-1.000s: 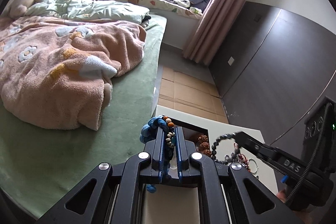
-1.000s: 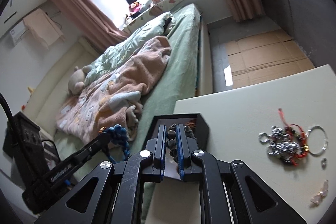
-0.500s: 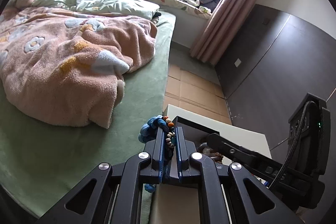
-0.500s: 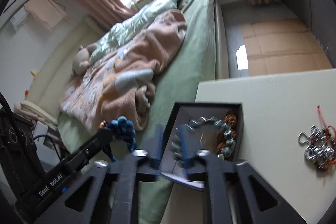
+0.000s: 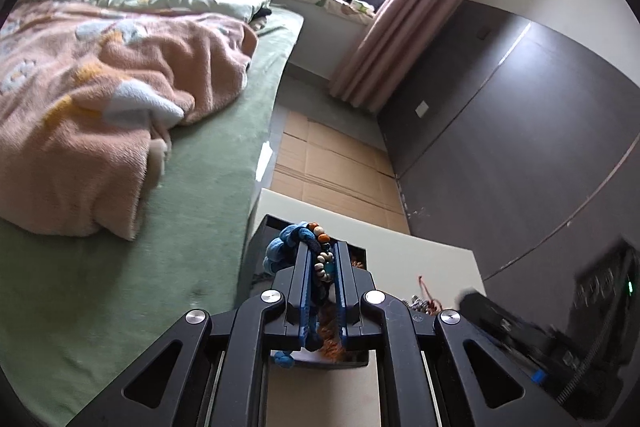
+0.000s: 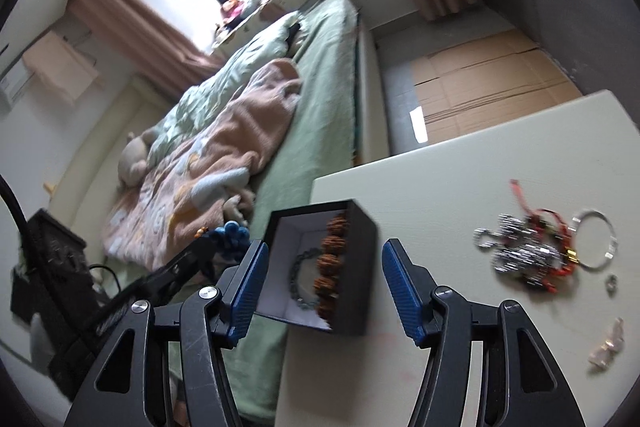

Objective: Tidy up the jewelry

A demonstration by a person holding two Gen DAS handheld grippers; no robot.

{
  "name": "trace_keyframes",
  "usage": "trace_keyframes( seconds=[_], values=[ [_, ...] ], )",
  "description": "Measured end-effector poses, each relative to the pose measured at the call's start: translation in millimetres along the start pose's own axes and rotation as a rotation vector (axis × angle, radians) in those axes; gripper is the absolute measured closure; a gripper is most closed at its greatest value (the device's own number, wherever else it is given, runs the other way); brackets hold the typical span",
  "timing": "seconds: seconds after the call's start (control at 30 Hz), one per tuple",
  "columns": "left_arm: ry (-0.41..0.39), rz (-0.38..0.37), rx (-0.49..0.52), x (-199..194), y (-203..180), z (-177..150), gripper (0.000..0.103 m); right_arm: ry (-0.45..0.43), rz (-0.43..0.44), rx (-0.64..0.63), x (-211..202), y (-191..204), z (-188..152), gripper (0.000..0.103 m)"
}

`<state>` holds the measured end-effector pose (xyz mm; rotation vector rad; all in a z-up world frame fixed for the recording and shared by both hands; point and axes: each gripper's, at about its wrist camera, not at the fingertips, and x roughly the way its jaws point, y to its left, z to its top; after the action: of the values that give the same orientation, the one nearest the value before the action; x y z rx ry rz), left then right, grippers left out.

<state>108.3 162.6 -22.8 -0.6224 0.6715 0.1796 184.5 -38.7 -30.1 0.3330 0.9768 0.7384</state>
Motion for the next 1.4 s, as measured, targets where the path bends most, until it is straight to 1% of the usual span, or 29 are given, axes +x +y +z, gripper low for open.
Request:
trace_keyframes(
  seconds=[0.1, 0.13, 0.17, 0.2, 0.23, 0.27, 0.33, 0.47, 0.57, 0.67, 0.8, 0.9, 1.03, 1.13, 1.2, 1.23, 1.27, 1.3, 1.33, 1.37, 1.4],
  values=[
    [0.049, -0.023, -0.069, 11.0, 6.2, 2.1, 0.085, -0.016, -0.012, 0.028, -14.8, -11.1, 0.0, 0.043],
    [0.052, -0.031, -0.082, 11.8, 7.3, 2.1, 0.076, -0.021, -0.015, 0.03, -18.8, -12.9, 0.3, 0.043],
    [0.051, -0.032, -0.092, 12.2, 7.8, 1.5, 0.06, -0.03, -0.021, 0.029, -24.8, -14.4, 0.5, 0.043],
    [0.043, -0.02, -0.093, 10.9, 7.0, 0.6, 0.052, -0.038, -0.026, 0.024, -30.7, -15.6, 0.2, 0.043],
    [0.033, -0.014, -0.089, 9.1, 5.3, -0.1, 0.039, -0.047, -0.032, 0.019, -36.2, -17.0, -0.4, 0.043],
    [0.018, -0.012, -0.083, 6.3, 2.8, -1.0, 0.036, -0.054, -0.04, 0.017, -41.7, -19.2, -1.1, 0.043],
    [0.005, -0.011, -0.06, 2.0, -4.3, -2.7, 0.036, -0.07, -0.068, 0.023, -54.3, -27.1, -2.7, 0.043],
    [0.008, -0.009, -0.012, -2.5, -20.4, -8.3, 0.036, -0.091, -0.105, 0.065, -75.4, -46.9, -4.5, 0.043],
    [0.027, -0.026, 0.043, -4.1, -38.6, -13.7, 0.036, -0.1, -0.141, 0.103, -89.4, -61.2, -8.6, 0.043],
    [0.054, -0.034, 0.124, -3.2, -64.4, -21.6, 0.036, -0.096, -0.175, 0.155, -101.1, -79.8, -16.1, 0.043],
    [0.114, -0.05, 0.231, 4.4, -101.9, -31.6, 0.036, -0.086, -0.209, 0.215, -111.6, -99.7, -22.4, 0.043],
    [0.159, -0.045, 0.286, 14.8, -125.0, -33.0, 0.036, -0.08, -0.229, 0.254, -115.9, -114.8, -22.9, 0.043],
    [0.212, -0.025, 0.322, 35.0, -145.0, -37.2, 0.036, -0.064, -0.235, 0.3, -119.0, -131.4, -23.6, 0.043],
    [0.243, -0.037, 0.334, 51.3, -154.3, -43.9, 0.037, -0.066, -0.246, 0.331, -122.5, -142.4, -22.8, 0.043],
    [0.217, -0.037, 0.348, 58.8, -156.7, -50.1, 0.039, -0.069, -0.258, 0.341, -124.2, -148.3, -23.3, 0.043],
    [0.208, -0.022, 0.356, 64.8, -156.8, -54.5, 0.041, -0.067, -0.261, 0.345, -124.2, -150.4, -23.9, 0.043],
    [0.229, -0.006, 0.358, 72.6, -156.4, -58.0, 0.05, -0.06, -0.263, 0.35, -123.0, -152.9, -23.9, 0.043],
    [0.271, -0.01, 0.348, 83.0, -155.7, -61.5, 0.056, -0.056, -0.262, 0.355, -122.5, -154.9, -24.1, 0.043],
    [0.289, -0.028, 0.341, 88.2, -156.3, -62.9, 0.064, -0.052, -0.26, 0.36, -121.5, -156.9, -23.7, 0.043],
    [0.297, -0.037, 0.343, 93.0, -156.9, -65.1, 0.065, -0.049, -0.26, 0.363, -120.8, -158.8, -23.1, 0.043],
    [0.302, -0.023, 0.355, 98.8, -158.2, -67.9, 0.065, -0.045, -0.26, 0.366, -119.7, -160.1, -22.2, 0.043]
  ],
)
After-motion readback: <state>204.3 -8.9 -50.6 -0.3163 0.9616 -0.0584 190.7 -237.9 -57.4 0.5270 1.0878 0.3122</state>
